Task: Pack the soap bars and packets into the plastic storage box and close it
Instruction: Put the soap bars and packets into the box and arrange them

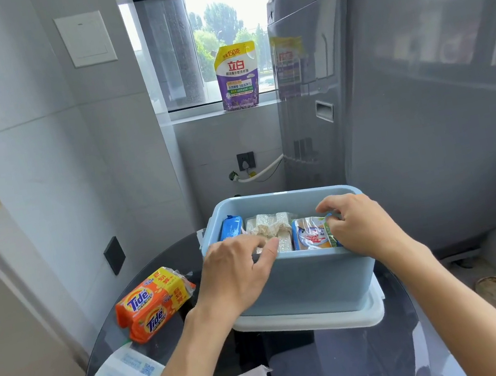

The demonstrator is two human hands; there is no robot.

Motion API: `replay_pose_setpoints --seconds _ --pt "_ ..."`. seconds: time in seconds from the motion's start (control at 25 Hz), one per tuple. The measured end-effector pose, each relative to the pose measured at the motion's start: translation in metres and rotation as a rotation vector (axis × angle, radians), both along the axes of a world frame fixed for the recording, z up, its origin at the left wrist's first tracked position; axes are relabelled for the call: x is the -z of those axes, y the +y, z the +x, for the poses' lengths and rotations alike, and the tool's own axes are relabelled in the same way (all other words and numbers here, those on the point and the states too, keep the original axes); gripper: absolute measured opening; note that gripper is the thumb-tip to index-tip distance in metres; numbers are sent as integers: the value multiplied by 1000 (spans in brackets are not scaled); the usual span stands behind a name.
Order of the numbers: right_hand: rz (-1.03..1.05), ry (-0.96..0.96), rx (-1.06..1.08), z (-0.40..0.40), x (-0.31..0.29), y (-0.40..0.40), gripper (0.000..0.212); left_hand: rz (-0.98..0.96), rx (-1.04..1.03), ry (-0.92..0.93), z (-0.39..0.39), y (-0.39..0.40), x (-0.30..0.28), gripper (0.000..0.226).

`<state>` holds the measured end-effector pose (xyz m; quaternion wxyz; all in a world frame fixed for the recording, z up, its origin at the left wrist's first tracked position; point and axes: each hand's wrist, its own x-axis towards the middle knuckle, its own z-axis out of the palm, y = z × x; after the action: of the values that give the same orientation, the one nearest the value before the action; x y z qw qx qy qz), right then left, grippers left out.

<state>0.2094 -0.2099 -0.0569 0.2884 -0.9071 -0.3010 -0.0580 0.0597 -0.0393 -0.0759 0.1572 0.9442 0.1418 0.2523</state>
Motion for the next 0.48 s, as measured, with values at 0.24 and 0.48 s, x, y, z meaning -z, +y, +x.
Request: replay_pose_setpoints --seconds 0.24,0.48 --pt "60 18 -133 -1 -19 38 25 80 -99 13 2 17 1 44" --pt "-387 364 -106 35 -15 90 41 47 -23 35 0 28 7 55"
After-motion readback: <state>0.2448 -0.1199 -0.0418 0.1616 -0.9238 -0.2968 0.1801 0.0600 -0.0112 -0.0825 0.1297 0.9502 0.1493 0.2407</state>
